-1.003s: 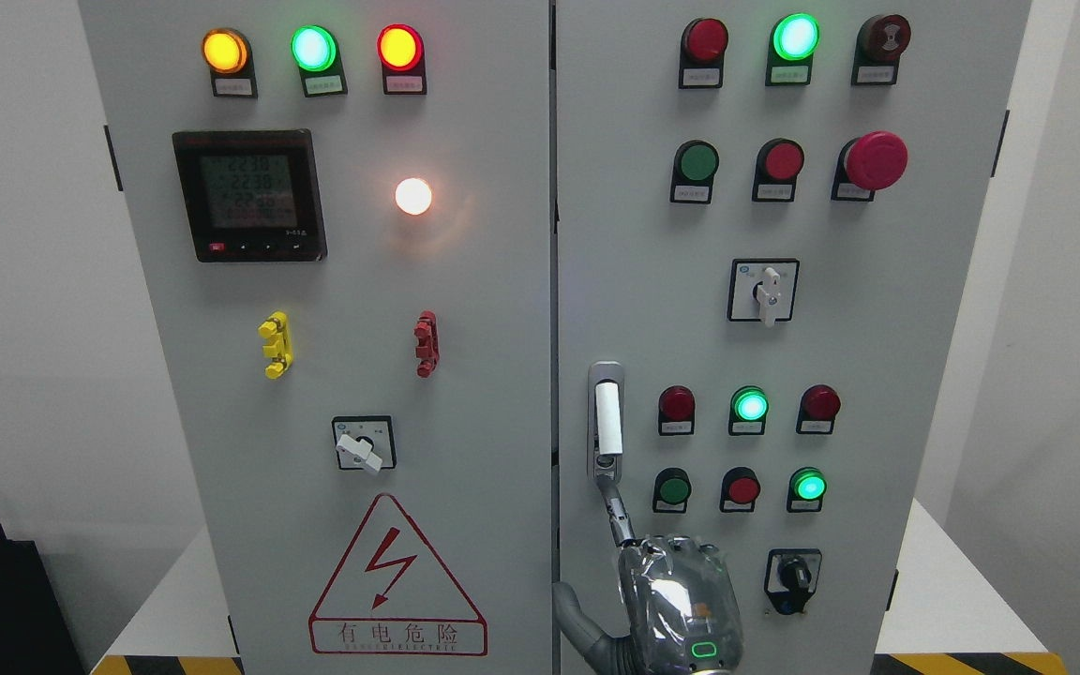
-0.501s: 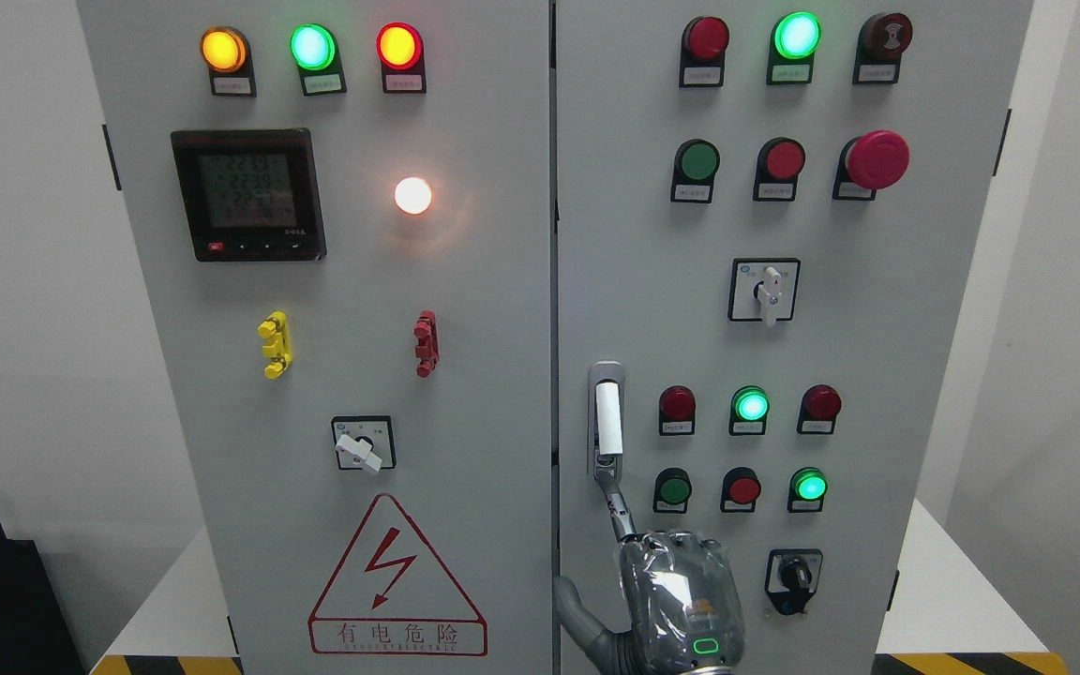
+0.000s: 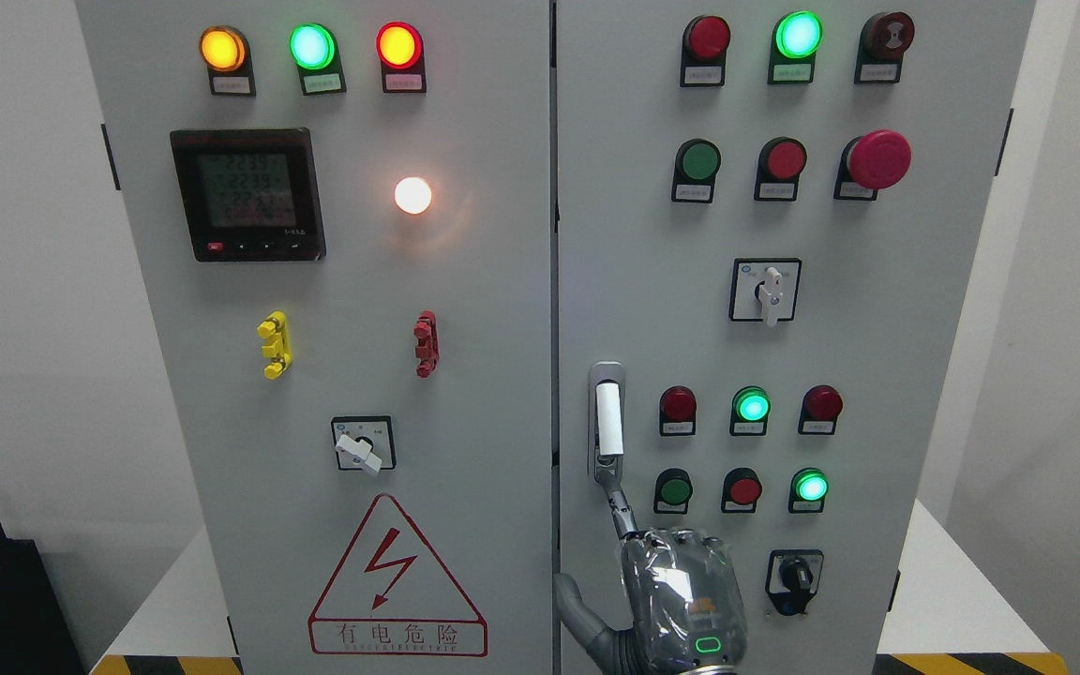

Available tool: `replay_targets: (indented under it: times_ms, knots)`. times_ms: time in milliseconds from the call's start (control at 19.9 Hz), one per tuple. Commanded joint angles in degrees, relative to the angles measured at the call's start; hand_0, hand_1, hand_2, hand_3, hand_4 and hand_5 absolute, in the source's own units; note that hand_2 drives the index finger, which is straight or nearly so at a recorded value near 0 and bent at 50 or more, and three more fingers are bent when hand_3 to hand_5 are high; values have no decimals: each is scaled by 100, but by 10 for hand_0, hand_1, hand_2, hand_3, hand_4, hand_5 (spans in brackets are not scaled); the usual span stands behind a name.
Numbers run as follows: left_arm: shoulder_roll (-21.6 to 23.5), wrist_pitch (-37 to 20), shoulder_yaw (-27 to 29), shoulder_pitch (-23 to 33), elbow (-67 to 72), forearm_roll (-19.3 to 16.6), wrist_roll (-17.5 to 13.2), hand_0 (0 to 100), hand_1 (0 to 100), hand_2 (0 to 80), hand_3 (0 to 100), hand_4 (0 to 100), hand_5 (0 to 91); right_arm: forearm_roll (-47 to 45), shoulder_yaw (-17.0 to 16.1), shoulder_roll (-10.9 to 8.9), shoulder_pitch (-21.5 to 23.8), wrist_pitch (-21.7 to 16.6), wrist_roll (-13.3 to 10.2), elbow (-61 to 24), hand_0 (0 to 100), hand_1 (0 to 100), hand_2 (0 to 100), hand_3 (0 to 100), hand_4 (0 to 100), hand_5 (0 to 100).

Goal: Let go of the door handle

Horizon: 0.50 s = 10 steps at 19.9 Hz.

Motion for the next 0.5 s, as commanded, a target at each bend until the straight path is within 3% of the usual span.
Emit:
replay_targets:
  times_ms: [0,251,351,401,451]
  knots:
    - [0,5,62,0,97,0,-1,120,389,0,0,0,0,0,2,0,38,-6,1,-113,320,212,0,1000,1000,1000]
    - [0,5,62,0,97,0,-1,120,389,0,0,0,0,-9,2,-9,117,-24,-52,-235,321,211,0,1000,1000,1000]
    - [0,5,62,0,97,0,-1,120,389,0,0,0,0,-44,2,0,240,-41,-314,-367,324,209,0,1000,1000,1000]
    - [0,5,62,0,97,0,-1,120,389,0,0,0,0,-53,-7,9,345,-41,-516,-455,346,211,21,1000,946,996]
    - [0,5,62,0,97,0,-1,120,389,0,0,0,0,-79,-16,17,459,-50,-648,-534,355,215,92,1000,929,988]
